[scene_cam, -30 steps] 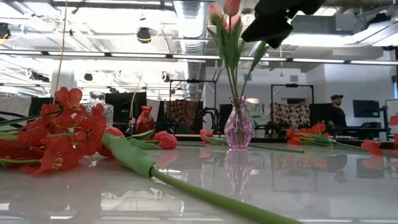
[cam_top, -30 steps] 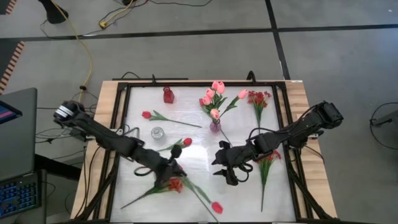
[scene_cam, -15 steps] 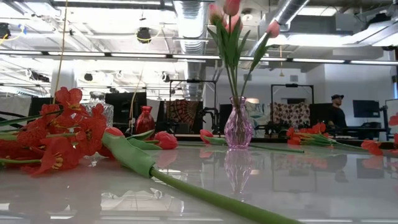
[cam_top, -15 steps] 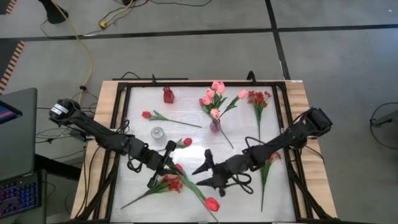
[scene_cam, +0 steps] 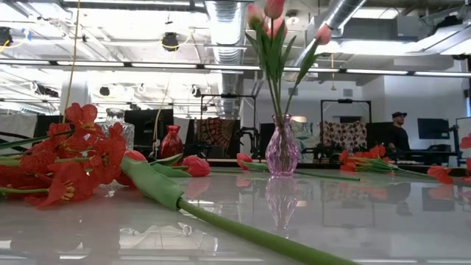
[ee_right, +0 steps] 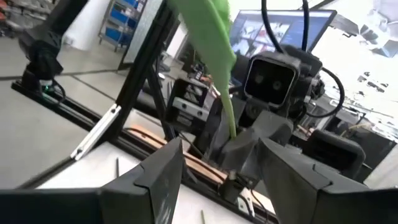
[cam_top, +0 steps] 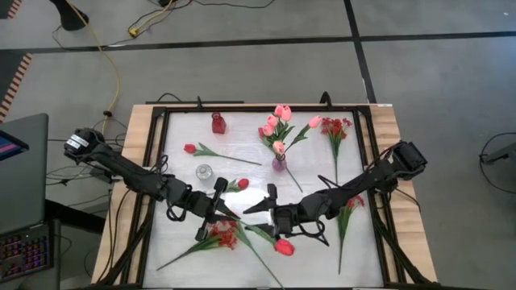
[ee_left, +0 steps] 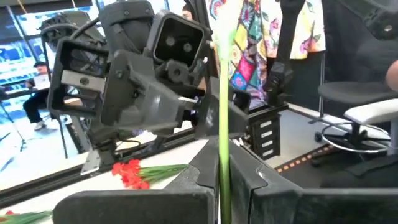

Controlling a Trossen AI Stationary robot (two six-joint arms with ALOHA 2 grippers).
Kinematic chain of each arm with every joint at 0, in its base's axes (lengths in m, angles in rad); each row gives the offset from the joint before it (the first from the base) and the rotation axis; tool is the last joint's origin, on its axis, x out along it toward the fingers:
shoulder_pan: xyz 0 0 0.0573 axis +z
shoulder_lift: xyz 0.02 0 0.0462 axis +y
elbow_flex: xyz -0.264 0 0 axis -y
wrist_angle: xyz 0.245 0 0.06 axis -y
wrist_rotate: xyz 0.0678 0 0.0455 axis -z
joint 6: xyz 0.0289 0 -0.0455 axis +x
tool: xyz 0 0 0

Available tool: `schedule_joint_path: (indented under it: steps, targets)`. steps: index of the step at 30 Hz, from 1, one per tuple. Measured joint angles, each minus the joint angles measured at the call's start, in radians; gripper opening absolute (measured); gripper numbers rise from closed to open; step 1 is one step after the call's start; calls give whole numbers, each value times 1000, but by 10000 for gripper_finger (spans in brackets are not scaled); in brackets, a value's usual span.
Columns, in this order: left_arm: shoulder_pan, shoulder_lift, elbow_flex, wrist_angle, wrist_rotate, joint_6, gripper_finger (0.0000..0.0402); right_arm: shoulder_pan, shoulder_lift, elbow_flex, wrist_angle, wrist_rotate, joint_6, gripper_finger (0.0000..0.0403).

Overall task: Sort flowers into vase by color
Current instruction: Put the red tulip into the transparent vase

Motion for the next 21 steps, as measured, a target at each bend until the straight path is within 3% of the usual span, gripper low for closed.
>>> schedule_joint_path:
  steps: [10, 21]
  targets:
    - [5, 0, 0, -7, -36, 3, 0, 0, 0, 0, 74, -7, 7, 219]
    - [4, 0, 0, -7, -61, 3, 0, -1, 0, 0, 106, -8, 0, 113]
